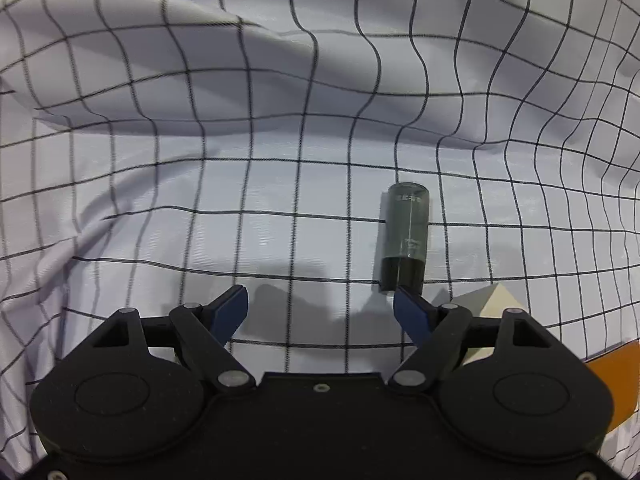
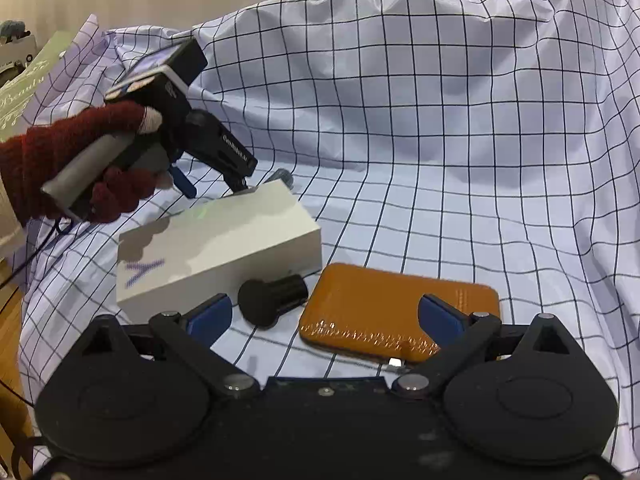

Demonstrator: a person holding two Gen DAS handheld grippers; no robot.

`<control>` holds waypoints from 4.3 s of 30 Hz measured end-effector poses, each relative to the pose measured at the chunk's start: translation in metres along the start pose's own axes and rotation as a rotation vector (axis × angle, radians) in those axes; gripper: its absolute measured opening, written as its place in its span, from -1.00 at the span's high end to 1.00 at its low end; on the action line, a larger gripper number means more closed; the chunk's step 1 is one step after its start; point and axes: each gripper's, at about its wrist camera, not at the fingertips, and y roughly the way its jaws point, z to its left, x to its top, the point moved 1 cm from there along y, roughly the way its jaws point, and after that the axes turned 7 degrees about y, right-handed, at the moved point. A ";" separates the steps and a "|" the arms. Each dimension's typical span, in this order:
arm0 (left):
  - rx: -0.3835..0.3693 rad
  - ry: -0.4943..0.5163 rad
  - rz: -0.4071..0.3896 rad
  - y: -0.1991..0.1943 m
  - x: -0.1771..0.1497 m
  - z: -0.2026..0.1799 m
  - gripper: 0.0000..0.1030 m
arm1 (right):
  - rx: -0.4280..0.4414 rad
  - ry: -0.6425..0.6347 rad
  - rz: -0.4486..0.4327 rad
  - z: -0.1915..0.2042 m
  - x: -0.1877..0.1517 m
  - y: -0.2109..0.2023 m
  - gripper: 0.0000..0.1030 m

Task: Organize soft objects
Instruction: 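Reach the left tool to the grey-black cylinder while the right tool reaches the black sponge stick, then grasp the grey-black cylinder with the left tool, then grasp the black sponge stick with the right tool while the left tool holds the cylinder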

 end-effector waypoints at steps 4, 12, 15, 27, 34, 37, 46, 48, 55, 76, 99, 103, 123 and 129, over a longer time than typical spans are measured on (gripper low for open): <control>0.004 0.005 0.002 0.009 0.007 -0.005 -0.47 | -0.005 0.004 -0.015 0.000 0.007 0.002 -0.94; 0.016 -0.039 -0.027 0.018 0.023 -0.008 -0.47 | 0.004 -0.014 -0.017 0.005 0.009 0.004 -0.94; 0.036 -0.112 -0.042 0.019 0.027 0.001 -0.47 | 0.007 -0.009 -0.013 0.004 0.008 0.005 -0.94; 0.115 -0.333 -0.137 -0.003 0.024 0.023 -0.47 | 0.014 0.025 -0.005 -0.004 0.004 0.006 -0.94; 0.028 -0.310 -0.138 -0.016 0.034 -0.013 -0.47 | 0.023 0.038 -0.014 -0.007 0.001 0.000 -0.94; -0.016 -0.312 -0.114 -0.015 0.036 -0.023 -0.48 | 0.024 0.042 -0.014 -0.009 -0.001 -0.002 -0.94; -0.079 -0.477 -0.070 0.004 0.040 -0.041 -0.54 | 0.024 0.051 -0.037 -0.018 -0.009 -0.011 -0.94; -0.064 -0.500 -0.072 0.009 0.043 -0.045 -0.54 | 0.024 0.057 -0.040 -0.019 -0.010 -0.012 -0.94; -0.011 -0.546 -0.070 0.025 0.052 -0.056 -0.54 | 0.014 0.081 -0.049 -0.026 -0.012 -0.013 -0.94; -0.015 -0.576 -0.032 0.061 0.053 -0.045 -0.33 | 0.007 0.034 -0.053 -0.023 -0.014 -0.015 -0.94; 0.055 -0.064 -0.143 0.016 0.038 -0.038 -0.33 | 0.071 -0.282 0.023 0.039 0.001 0.053 -0.58; 0.044 -0.034 -0.169 -0.001 0.020 -0.028 -0.33 | 0.080 -0.319 0.050 0.045 -0.001 0.063 -0.58; 0.038 0.022 -0.282 -0.057 -0.002 -0.017 -0.33 | 0.102 -0.398 0.151 0.056 -0.001 0.093 -0.12; 0.051 0.035 -0.305 -0.069 -0.012 -0.018 -0.33 | 0.091 -0.380 0.135 0.057 0.000 0.086 -0.11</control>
